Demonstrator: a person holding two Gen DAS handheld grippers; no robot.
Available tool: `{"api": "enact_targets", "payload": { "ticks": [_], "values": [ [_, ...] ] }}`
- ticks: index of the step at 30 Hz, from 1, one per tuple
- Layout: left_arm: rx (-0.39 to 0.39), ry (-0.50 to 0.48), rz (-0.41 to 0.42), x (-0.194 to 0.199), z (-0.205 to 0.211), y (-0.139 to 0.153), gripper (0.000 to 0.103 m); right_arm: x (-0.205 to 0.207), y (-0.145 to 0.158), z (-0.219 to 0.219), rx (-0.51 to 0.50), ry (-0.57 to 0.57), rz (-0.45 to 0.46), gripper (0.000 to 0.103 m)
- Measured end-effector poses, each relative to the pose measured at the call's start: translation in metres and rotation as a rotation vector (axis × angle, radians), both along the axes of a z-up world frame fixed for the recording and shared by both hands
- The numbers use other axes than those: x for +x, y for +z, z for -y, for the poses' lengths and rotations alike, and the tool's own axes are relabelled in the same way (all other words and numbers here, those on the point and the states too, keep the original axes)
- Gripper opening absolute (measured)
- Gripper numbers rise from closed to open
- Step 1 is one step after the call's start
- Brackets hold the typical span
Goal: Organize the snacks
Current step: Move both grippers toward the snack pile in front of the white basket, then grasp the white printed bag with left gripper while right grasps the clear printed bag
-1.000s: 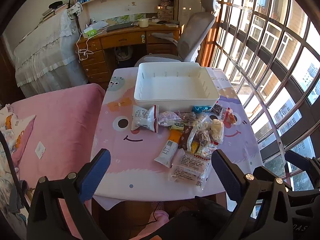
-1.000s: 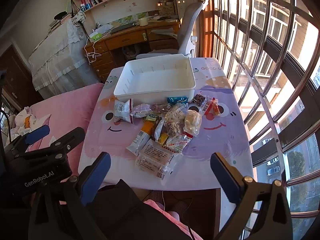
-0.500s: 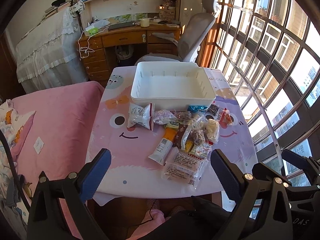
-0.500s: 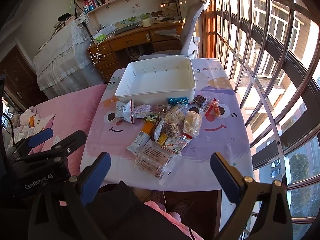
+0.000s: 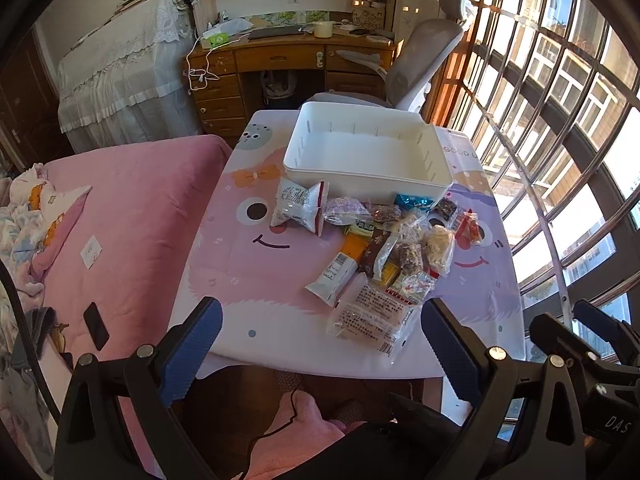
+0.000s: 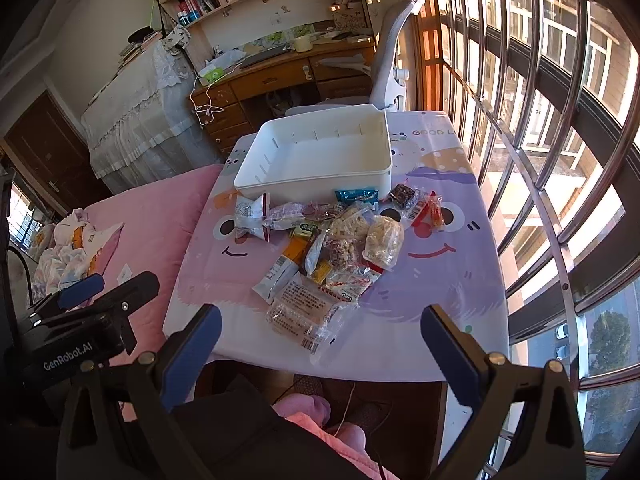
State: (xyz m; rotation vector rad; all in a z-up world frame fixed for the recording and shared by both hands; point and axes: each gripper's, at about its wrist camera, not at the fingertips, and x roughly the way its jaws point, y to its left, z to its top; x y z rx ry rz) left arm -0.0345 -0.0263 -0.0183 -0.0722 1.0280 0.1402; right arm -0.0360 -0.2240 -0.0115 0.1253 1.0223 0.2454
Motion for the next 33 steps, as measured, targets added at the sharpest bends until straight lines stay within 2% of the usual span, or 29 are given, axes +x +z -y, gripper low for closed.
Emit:
{"api": "enact_targets", "payload": {
  "ticks": [9, 17, 25, 33],
  "values": [
    [0.052, 0.003, -0.026, 0.015, 0.000, 0.002, 0.100, 0.007, -0.001, 0.009, 0.008, -0.027, 0.028, 0.101],
    [-0.009, -0.027, -0.052, 0.040, -0.020, -0.006, 0.100, 0.018, -0.003, 0.007, -0.006, -0.094, 0.015, 0.101],
    [-0.060, -0.090, -0.044, 0.073, -0.060, -0.014, 0.100, 0.028, -0.010, -0.011, 0.010, -0.227, -0.021, 0.101],
    [-0.061, -0.192, -0.063, 0.116, -0.097, -0.024, 0.100, 0.035, -0.018, -0.040, 0.022, -0.381, -0.042, 0.100]
  ]
}}
